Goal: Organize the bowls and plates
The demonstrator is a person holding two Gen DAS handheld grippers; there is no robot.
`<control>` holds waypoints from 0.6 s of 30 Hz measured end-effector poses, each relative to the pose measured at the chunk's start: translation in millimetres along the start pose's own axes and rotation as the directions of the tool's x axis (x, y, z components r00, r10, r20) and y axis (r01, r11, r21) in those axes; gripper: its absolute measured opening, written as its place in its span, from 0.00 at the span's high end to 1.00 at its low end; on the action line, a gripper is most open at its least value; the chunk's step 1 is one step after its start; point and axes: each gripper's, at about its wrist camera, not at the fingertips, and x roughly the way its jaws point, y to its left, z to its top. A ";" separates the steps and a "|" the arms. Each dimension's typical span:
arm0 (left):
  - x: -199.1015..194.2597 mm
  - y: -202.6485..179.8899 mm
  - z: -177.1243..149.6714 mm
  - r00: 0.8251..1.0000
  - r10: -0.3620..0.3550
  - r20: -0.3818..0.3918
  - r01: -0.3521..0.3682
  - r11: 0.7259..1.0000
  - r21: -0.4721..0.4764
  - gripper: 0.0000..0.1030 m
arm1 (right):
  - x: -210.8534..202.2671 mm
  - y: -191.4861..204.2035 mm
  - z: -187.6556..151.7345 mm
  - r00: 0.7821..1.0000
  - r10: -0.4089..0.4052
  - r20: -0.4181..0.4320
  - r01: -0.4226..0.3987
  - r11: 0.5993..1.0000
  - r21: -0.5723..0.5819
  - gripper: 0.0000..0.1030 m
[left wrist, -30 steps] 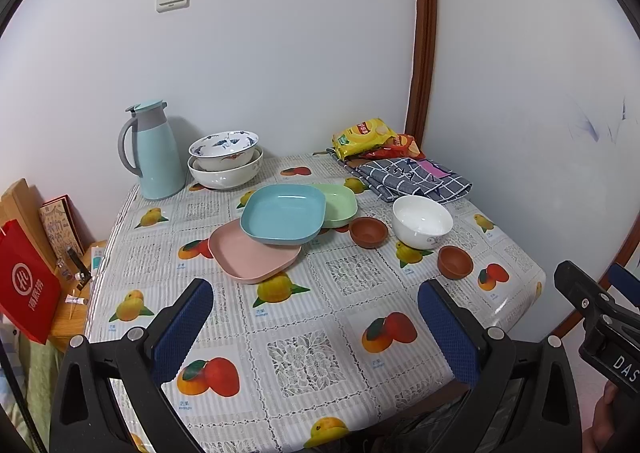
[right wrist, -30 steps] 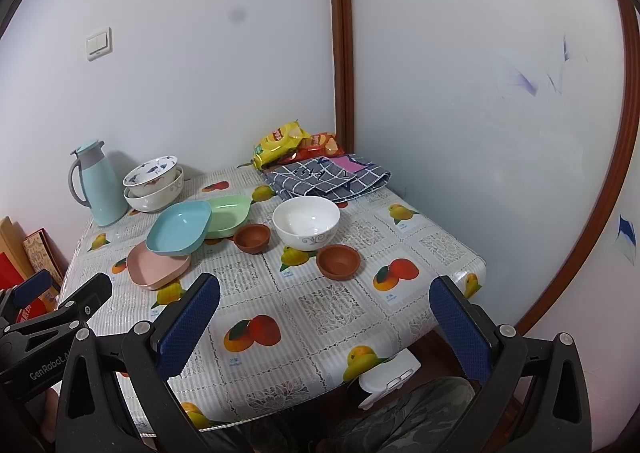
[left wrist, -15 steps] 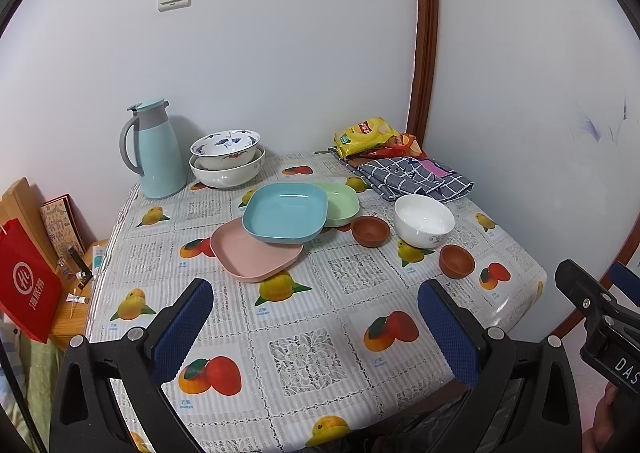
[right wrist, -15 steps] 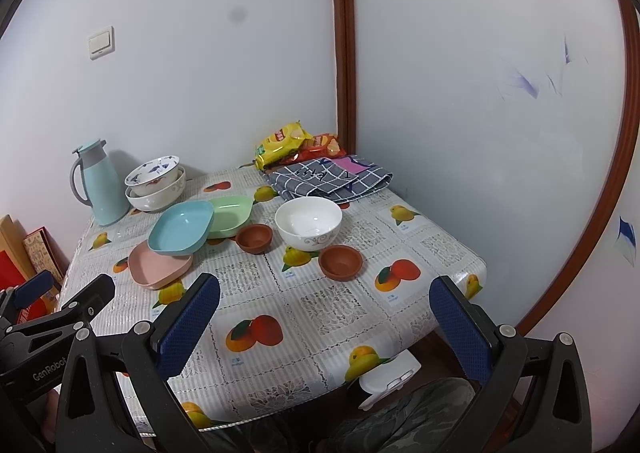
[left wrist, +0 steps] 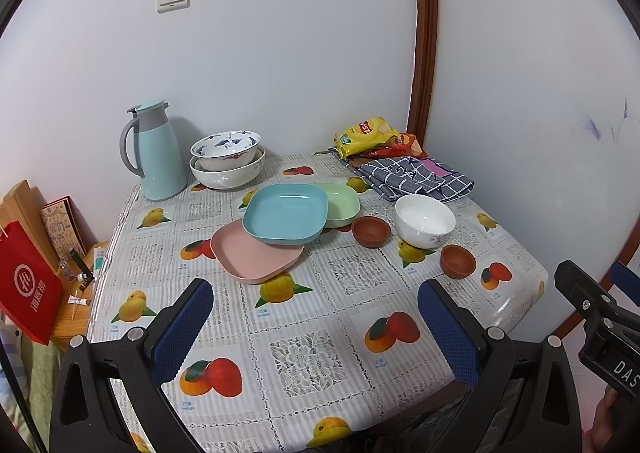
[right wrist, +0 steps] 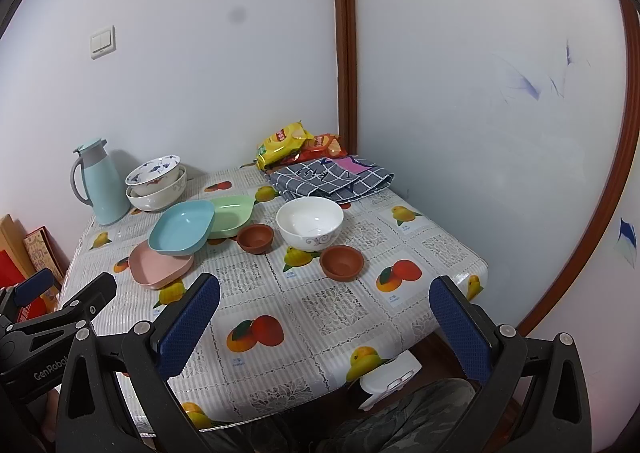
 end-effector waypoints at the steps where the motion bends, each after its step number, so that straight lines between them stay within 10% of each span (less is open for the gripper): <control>1: -0.1 0.0 -0.1 1.000 0.000 -0.001 0.000 1.000 0.000 0.00 | 0.2 0.0 0.0 1.000 0.000 -0.001 0.000 1.000 -0.001 0.00; 18: 4.9 6.8 2.0 1.000 0.004 -0.007 -0.004 1.000 0.003 0.00 | 0.7 -0.7 -1.3 1.000 -0.001 0.000 0.001 1.000 0.001 0.00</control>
